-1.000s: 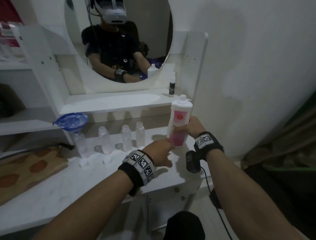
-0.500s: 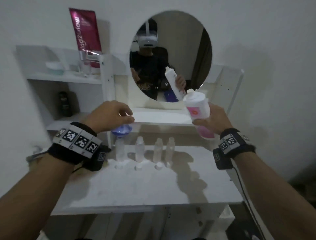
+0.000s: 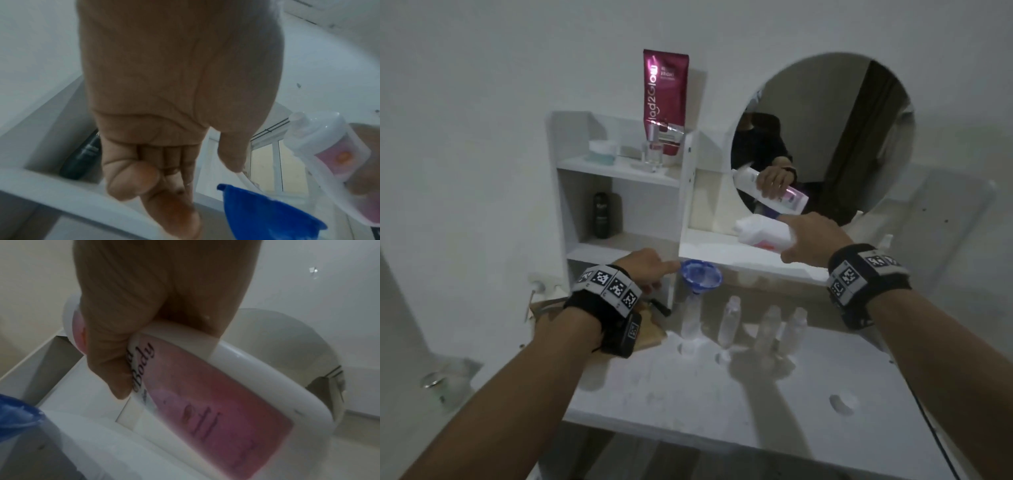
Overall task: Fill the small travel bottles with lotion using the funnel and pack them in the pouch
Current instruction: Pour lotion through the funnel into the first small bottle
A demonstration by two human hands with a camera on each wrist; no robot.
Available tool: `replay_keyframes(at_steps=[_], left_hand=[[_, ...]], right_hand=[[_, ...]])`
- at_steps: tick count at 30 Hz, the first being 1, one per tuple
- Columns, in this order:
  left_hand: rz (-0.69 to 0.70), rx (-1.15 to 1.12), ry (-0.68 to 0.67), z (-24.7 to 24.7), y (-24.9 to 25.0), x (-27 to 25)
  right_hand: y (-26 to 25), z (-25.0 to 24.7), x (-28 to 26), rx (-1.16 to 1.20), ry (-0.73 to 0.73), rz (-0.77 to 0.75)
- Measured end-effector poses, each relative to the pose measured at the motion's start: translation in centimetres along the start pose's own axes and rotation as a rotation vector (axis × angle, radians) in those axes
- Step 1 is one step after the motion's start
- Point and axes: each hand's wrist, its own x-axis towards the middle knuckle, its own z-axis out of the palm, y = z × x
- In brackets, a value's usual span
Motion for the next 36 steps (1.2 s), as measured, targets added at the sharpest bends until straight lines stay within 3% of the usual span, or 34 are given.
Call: replay_keyframes(at_steps=[6,14,20,36], left_hand=[[-0.021,-0.263,-0.079,0.9,0.2,1.0],[-0.018,-0.361,-0.078,1.6,-0.4,2.3],[-0.031,-0.461,-0.156,1.5,-0.7,2.4],[-0.029,-0.459,-0.151,1.4,0.0,1.8]], right_hand=[[-1.7,-0.3,1.7,-0.166,-0.081,-0.067],[-2.9,-0.1,2.7,-0.304,-0.147,-0.115],[-3.9,0.5,3.2,-0.388,-0.171,-0.147],[-4.9,-0.4,3.7,-0.584,-0.153,-0.258]])
